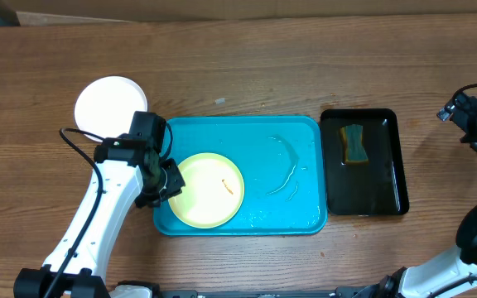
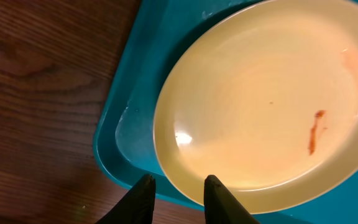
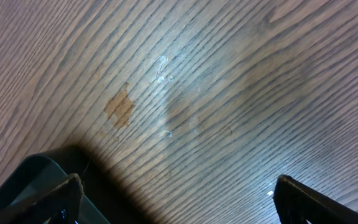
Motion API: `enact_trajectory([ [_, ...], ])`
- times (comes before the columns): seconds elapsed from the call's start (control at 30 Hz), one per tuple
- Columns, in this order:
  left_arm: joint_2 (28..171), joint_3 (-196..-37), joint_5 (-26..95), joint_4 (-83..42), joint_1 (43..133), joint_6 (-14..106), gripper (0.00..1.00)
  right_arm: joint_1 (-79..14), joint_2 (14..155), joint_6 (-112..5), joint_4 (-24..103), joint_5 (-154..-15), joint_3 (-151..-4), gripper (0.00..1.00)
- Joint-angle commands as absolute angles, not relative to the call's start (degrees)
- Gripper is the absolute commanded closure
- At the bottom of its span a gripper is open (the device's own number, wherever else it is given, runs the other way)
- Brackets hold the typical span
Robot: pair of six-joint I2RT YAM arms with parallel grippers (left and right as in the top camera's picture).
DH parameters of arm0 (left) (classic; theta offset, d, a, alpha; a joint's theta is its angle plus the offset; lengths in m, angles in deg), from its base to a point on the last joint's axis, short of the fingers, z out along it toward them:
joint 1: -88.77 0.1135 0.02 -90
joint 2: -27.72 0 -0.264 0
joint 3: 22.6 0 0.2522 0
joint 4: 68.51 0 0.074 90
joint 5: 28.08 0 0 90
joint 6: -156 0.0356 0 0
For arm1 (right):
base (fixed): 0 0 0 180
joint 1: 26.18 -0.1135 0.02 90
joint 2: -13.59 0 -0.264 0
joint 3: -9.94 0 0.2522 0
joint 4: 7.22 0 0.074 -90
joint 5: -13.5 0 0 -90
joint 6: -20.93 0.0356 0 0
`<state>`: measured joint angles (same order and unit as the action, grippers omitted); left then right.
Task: Clean dirty plates on tray and stack at the side
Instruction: 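Drag the yellow plate right to the blue tray center with the left gripper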
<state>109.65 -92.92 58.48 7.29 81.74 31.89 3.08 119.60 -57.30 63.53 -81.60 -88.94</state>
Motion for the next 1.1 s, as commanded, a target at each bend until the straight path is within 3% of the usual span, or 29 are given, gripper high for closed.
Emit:
enact_trajectory([
  [0.0,110.42,-87.3,59.35,5.21,81.59,32.55,0.72,3.14,119.08,-57.06,63.25,-81.45,-89.71,0.0],
  [0.2,110.77,-78.6,56.84,-4.34,81.59,31.3,0.73,3.14,119.08,-57.06,63.25,-81.45,-89.71,0.0],
  [0.27,110.77,-77.05,57.06,-6.87,81.61,31.3,0.8,3.14,119.08,-57.06,63.25,-81.45,-89.71,0.0],
  [0.47,110.81,-76.37,57.41,-11.42,81.57,31.32,0.85,3.14,119.08,-57.06,63.25,-81.45,-89.71,0.0],
  [0.9,110.96,-76.33,57.3,-20.51,81.57,32.02,0.87,3.14,119.08,-57.06,63.25,-81.45,-89.71,0.0],
  [1.07,112.75,-76.42,51.64,-26.11,81.57,32.83,0.89,3.14,119.08,-57.06,63.25,-81.45,-89.71,0.0],
])
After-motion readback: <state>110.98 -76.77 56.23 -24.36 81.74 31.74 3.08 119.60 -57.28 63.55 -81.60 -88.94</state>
